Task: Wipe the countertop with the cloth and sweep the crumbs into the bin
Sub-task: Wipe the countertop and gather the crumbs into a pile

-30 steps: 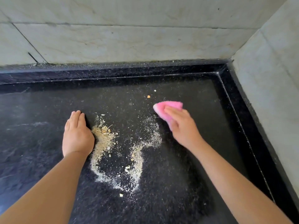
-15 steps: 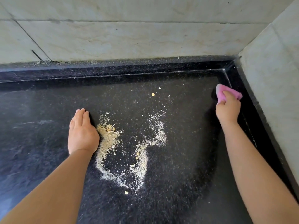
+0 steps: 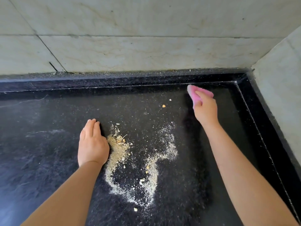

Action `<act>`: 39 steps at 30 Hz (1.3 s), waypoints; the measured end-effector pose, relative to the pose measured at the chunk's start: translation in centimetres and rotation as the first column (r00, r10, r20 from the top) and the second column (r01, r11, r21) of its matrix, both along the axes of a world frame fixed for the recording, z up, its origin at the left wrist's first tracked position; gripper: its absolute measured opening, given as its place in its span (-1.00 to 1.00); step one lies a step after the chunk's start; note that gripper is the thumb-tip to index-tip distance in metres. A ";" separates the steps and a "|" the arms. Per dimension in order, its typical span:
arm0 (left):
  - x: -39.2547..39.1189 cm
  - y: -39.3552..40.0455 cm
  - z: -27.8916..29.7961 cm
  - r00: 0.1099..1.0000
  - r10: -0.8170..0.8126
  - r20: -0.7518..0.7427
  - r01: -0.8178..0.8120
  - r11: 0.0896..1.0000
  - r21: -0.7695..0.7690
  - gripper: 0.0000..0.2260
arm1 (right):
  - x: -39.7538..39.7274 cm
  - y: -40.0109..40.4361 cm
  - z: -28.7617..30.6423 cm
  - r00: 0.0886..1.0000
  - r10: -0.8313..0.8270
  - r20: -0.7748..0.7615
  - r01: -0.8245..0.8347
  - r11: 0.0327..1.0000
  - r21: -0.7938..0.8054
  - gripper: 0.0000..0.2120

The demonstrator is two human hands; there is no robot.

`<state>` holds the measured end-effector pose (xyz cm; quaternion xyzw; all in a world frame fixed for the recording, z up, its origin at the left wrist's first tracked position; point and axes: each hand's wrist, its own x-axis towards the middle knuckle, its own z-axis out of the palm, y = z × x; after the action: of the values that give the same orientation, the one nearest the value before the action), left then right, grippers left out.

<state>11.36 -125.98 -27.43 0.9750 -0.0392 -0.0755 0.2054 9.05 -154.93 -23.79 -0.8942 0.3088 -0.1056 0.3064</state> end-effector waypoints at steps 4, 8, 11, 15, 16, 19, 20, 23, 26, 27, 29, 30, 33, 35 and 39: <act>0.1 0.1 -0.2 1.000 -0.004 0.001 0.004 1.000 0.008 -0.60 | 1.9 -0.8 -1.1 0.983 -0.004 -0.183 -0.017 0.994 -0.110 -0.74; 0.2 0.3 -0.2 1.000 -0.018 0.007 0.017 1.000 0.016 -0.59 | 1.4 3.7 -1.2 0.953 0.220 -0.209 -0.234 0.971 -0.044 -0.55; 0.2 0.2 -0.2 1.000 -0.017 0.014 0.016 1.000 0.009 -0.60 | -0.4 6.2 -1.7 0.876 0.442 -0.192 -0.457 0.889 -0.038 -0.53; 0.2 0.2 -0.1 1.000 -0.028 0.011 0.028 1.000 0.009 -0.59 | -3.3 6.9 -1.2 0.775 0.631 -0.023 -0.628 0.774 0.076 -0.65; 0.4 0.3 -0.2 0.999 -0.029 0.014 0.029 1.000 0.008 -0.59 | -2.8 6.6 -0.8 0.783 0.622 0.018 -0.622 0.781 0.050 -0.66; 0.4 0.3 -0.3 0.999 -0.028 0.022 0.027 0.999 0.019 -0.60 | 0.7 4.6 -0.3 0.871 0.489 0.043 -0.486 0.872 -0.058 -0.64; 0.4 0.3 -0.4 1.000 -0.021 0.023 0.020 0.999 0.025 -0.60 | 2.2 4.2 -0.4 0.899 0.437 0.028 -0.435 0.899 -0.059 -0.68; 0.4 0.3 -0.6 0.999 -0.018 0.035 0.017 1.000 0.021 -0.58 | 5.1 5.0 -1.8 0.936 0.353 -0.014 -0.352 0.930 -0.109 -0.71; 0.6 0.2 -0.7 0.997 -0.037 0.072 0.033 0.998 0.058 -0.61 | 4.7 7.6 -2.7 0.945 0.303 -0.127 -0.316 0.943 -0.101 -0.59; 0.7 0.3 -0.6 0.996 -0.041 0.082 0.035 0.996 0.077 -0.62 | 4.1 8.6 -2.6 0.941 0.321 -0.111 -0.330 0.941 -0.077 -0.58; 0.8 0.4 -0.5 0.995 -0.054 0.089 0.044 0.993 0.111 -0.61 | 2.2 10.1 -2.4 0.912 0.405 -0.068 -0.407 0.913 -0.021 -0.57; 0.9 0.4 -0.4 0.995 -0.062 0.081 0.052 0.991 0.122 -0.58 | 1.0 10.3 -2.2 0.880 0.468 -0.086 -0.469 0.883 -0.002 -0.57; 0.9 0.5 -0.3 0.996 -0.074 0.046 0.067 0.987 0.144 -0.54 | -0.9 9.3 -0.6 0.819 0.564 -0.109 -0.558 0.826 0.084 -0.60; 1.0 0.4 -0.2 0.997 -0.077 0.030 0.072 0.985 0.155 -0.55 | 0.3 8.1 0.5 0.874 0.476 -0.094 -0.468 0.878 0.097 -0.61; 1.0 0.5 -0.1 0.997 -0.073 0.019 0.069 0.983 0.167 -0.55 | 5.8 8.4 -0.9 0.916 0.401 0.004 -0.401 0.916 0.023 -0.68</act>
<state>12.36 -125.49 -27.55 0.9876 -0.0703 -0.0737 0.1199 14.86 -146.52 -24.68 -0.9350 0.1202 -0.0366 0.3316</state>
